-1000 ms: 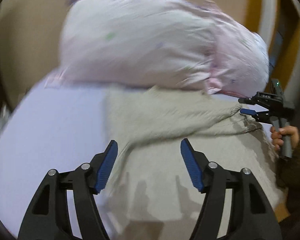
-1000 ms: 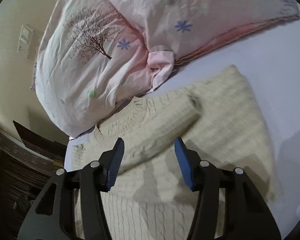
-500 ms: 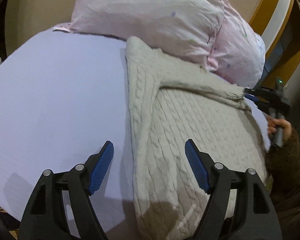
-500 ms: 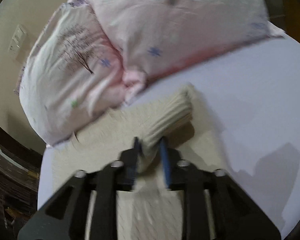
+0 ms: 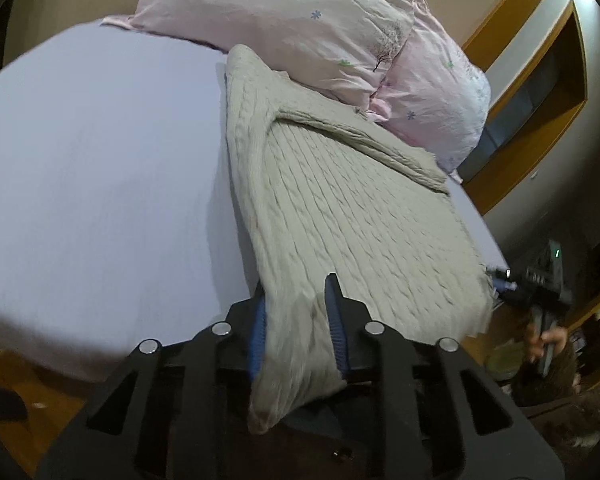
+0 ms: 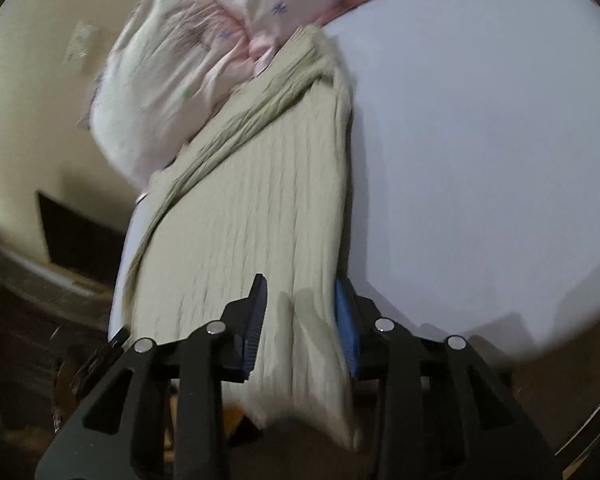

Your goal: Fold small clothes

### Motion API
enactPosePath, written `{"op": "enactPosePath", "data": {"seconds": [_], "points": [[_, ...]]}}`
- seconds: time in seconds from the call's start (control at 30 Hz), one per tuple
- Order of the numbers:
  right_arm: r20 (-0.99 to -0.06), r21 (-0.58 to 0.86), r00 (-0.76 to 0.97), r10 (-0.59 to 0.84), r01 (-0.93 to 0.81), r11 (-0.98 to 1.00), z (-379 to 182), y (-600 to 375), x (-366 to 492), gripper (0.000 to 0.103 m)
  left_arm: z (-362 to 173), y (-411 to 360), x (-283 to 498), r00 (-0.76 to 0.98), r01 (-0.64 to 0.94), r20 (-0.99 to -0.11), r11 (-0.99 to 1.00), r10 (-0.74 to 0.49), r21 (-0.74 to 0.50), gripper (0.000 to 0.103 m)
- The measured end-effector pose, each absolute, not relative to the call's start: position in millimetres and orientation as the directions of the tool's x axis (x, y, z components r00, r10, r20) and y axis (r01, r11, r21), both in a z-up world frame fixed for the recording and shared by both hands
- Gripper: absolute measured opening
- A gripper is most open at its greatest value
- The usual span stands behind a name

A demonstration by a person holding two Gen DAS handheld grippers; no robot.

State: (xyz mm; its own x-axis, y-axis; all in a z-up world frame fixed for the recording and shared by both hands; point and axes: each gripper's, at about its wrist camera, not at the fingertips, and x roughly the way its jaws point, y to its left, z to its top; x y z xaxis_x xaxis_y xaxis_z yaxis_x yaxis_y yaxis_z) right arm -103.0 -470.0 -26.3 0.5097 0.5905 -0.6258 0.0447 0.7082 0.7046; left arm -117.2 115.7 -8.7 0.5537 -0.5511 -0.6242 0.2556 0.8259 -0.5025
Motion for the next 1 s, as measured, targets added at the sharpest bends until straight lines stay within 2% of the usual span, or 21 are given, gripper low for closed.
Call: {"op": "enactPosePath", "data": {"seconds": [0.07, 0.13, 0.17, 0.2, 0.37, 0.47, 0.57, 0.63, 0.77, 0.83, 0.9, 0.93, 0.97, 1.0], "points": [[-0.61, 0.722, 0.491, 0.622, 0.021, 0.692, -27.2, -466.5, -112.2, 0.035, -10.6, 116.3, -123.8, 0.55, 0.249, -0.615, 0.814, -0.565, -0.525, 0.024], [-0.597, 0.736, 0.463, 0.655, -0.008, 0.677, -28.4, -463.7, -118.0, 0.034, -12.2, 112.8, -125.8, 0.54, 0.251, -0.618, 0.81, -0.571, -0.53, 0.014], [-0.591, 0.747, 0.44, 0.676, -0.018, 0.665, -30.0, -460.9, -117.1, 0.017, -13.2, 109.4, -125.7, 0.529, 0.254, -0.627, 0.812, -0.572, -0.526, 0.008], [-0.58, 0.761, 0.418, 0.699, -0.028, 0.648, -31.8, -456.2, -114.7, 0.006, -12.5, 106.9, -125.0, 0.525, 0.261, -0.627, 0.81, -0.576, -0.525, 0.007], [-0.385, 0.839, 0.512, 0.768, -0.153, 0.522, 6.4, -456.5, -75.6, 0.007, 17.1, 102.3, -98.3, 0.532, 0.321, -0.578, 0.779, -0.619, -0.538, 0.006], [-0.276, 0.855, 0.608, 0.744, -0.198, 0.479, 35.3, -471.9, -26.6, 0.007, 48.6, 110.2, -53.0, 0.611, 0.31, -0.528, 0.792, -0.589, -0.525, 0.006], [-0.204, 0.881, 0.698, 0.687, -0.174, 0.439, 42.1, -491.3, 37.9, 0.007, 65.4, 118.4, 17.3, 0.7, 0.226, -0.494, 0.816, -0.516, -0.532, 0.006], [-0.212, 0.895, 0.753, 0.623, -0.107, 0.433, 32.4, -500.8, 88.3, 0.007, 63.6, 119.9, 64.7, 0.732, 0.157, -0.492, 0.819, -0.471, -0.551, 0.006], [-0.362, 0.891, 0.753, 0.55, 0.106, 0.441, -13.7, -509.5, 165.7, 0.007, 32.5, 104.8, 162.9, 0.7, 0.019, -0.581, 0.824, -0.415, -0.566, 0.006], [-0.389, 0.896, 0.741, 0.548, 0.164, 0.413, -31.6, -510.4, 185.3, 0.007, 18.3, 98.1, 186.2, 0.673, -0.021, -0.618, 0.825, -0.406, -0.565, 0.006], [-0.394, 0.898, 0.739, 0.547, 0.182, 0.401, -36.8, -511.6, 194.2, 0.009, 9.4, 99.5, 199.0, 0.656, -0.037, -0.623, 0.806, -0.426, -0.59, 0.006], [-0.389, 0.905, 0.738, 0.551, 0.195, 0.379, -38.2, -512.6, 201.2, 0.017, 7.6, 102.3, 199.8, 0.65, -0.036, -0.618, 0.794, -0.442, -0.607, 0.006], [-0.365, 0.918, 0.739, 0.566, 0.187, 0.348, -38.8, -513.3, 205.4, 0.038, 6.4, 107.2, 200.3, 0.641, -0.034, -0.606, 0.772, -0.471, -0.635, 0.009], [-0.345, 0.927, 0.743, 0.574, 0.173, 0.334, -37.3, -511.5, 204.8, 0.049, 6.7, 112.4, 198.4, 0.636, -0.03, -0.591, 0.749, -0.497, -0.662, 0.013]]}}
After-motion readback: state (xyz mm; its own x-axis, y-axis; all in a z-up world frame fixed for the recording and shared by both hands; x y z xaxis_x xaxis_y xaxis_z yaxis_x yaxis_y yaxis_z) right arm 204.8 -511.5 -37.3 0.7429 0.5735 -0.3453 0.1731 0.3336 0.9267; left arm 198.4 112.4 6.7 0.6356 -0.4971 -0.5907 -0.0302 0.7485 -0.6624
